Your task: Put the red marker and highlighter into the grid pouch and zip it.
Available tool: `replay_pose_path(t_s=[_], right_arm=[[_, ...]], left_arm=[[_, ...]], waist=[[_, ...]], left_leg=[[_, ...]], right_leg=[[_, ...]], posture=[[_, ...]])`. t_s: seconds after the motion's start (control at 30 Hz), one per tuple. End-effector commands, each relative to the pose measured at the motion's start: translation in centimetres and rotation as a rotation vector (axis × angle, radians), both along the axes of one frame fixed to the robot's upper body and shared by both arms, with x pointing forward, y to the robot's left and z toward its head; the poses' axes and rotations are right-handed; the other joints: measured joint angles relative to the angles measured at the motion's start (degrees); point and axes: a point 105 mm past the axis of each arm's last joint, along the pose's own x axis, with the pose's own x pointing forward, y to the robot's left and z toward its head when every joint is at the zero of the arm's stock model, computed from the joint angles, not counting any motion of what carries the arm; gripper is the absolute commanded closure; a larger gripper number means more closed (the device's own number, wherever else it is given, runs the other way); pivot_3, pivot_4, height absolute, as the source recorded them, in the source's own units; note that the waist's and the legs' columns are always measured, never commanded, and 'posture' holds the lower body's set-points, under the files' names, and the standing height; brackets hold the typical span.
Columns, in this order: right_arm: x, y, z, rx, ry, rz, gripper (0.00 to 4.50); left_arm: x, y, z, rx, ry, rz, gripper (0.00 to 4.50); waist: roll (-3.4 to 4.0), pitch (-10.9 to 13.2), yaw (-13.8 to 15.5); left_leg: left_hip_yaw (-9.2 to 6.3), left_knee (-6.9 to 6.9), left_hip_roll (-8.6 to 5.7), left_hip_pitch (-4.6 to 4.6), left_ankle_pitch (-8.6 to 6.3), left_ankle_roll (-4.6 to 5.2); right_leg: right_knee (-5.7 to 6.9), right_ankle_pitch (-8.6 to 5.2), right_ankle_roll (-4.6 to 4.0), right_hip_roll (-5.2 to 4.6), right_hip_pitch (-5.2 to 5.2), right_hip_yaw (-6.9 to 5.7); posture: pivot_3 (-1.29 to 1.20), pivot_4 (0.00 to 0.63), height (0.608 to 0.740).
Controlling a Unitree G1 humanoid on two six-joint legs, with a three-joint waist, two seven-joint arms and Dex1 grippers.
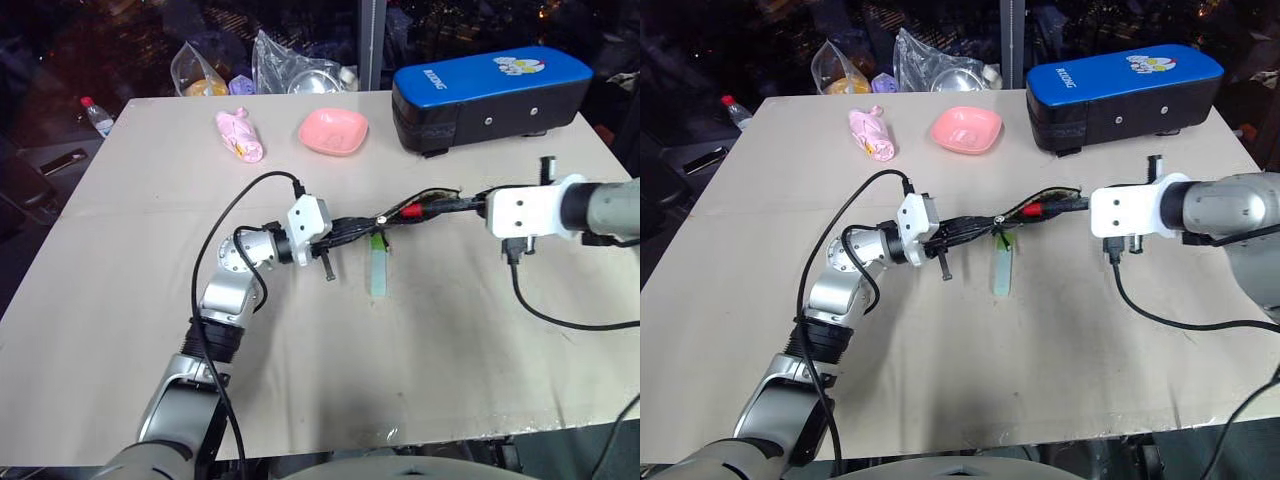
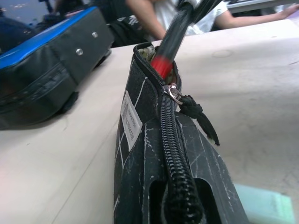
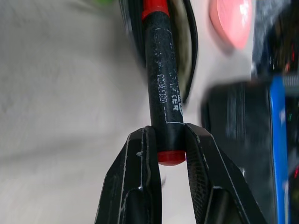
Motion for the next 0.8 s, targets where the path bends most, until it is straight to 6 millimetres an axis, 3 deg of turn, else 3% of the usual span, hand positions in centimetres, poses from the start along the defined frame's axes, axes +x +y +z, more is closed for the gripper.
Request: replay_pose_path(t_s=[0.03,0.17,0.3,0.43,0.6,0.63,0.7,0.8], right_arm=[[0.5,1.6,0.4,-0.057,-0.063,0.087,4.29],[1.4,3.7,-0.1,-0.055,-0.105,0.164,4.29],[2.4,4.6,-0.2,-0.03,-0.155,0.191,4.29],[2.7,4.2,-0.2,-0.027,-0.15,0.181,2.33],[1.9,3.0,2.6,0.241,-0.071,0.068,0.1],[1.5,2.9,3.0,0.301,-0.037,0.053,0.1],[-0.8,3.6,3.5,0.584,0.169,-0.004,0.1],[-4.4,5.8,-0.1,0.708,0.463,-0.049,0.1]], left_arm=[[-0.6,-0.9,1.7,-0.02,-0.073,-0.044,4.5],[-0.6,-1.2,2.1,-0.038,-0.076,-0.047,4.5],[-0.7,-1.4,2.3,-0.057,-0.072,-0.045,4.5],[-0.2,-1.3,2.4,-0.076,-0.064,-0.013,4.5],[1.2,-0.2,2.4,-0.095,-0.064,0.095,4.5],[1.4,0.1,2.4,-0.102,-0.065,0.115,4.5],[2.4,1.1,3.0,-0.14,-0.066,0.189,4.5],[3.4,2.3,3.7,-0.17,-0.077,0.263,4.5]], waist=[[-0.01,0.0,0.0],[0.0,0.0,0.27],[0.0,0.0,0.36],[0.0,0.0,0.41],[0.0,0.0,0.45],[0.0,0.0,0.46],[-0.01,0.0,0.48],[-0.03,-0.02,0.49]], left_leg=[[0.0,0.0,0.0,0.0,0.01,-0.01],[0.0,0.04,-0.03,-0.03,0.04,-0.07],[0.01,0.08,-0.04,-0.02,0.05,-0.07],[0.01,0.09,-0.05,-0.03,0.13,-0.22],[0.0,0.1,-0.05,-0.03,0.13,-0.21],[0.0,0.1,-0.05,-0.03,0.12,-0.21],[-0.03,0.1,-0.03,-0.04,0.04,-0.07],[-0.19,0.12,0.02,-0.06,0.0,-0.01]], right_leg=[[0.0,0.0,0.0,0.0,0.0,0.01],[0.0,0.01,0.01,0.0,-0.01,0.01],[0.01,0.02,0.02,0.0,0.0,0.02],[0.02,0.04,0.03,0.0,-0.01,0.03],[0.03,0.04,0.03,0.0,0.0,0.03],[0.04,0.04,0.03,0.0,0.0,0.03],[0.04,0.05,0.03,0.01,0.0,0.02],[0.11,0.06,0.0,0.01,0.01,-0.08]], posture=[[0.0,0.15,0.74],[0.0,0.15,0.74],[0.0,0.15,0.74],[0.0,0.15,0.74],[0.0,0.15,0.74],[0.0,0.15,0.74],[0.0,0.15,0.74],[0.0,0.15,0.74]])
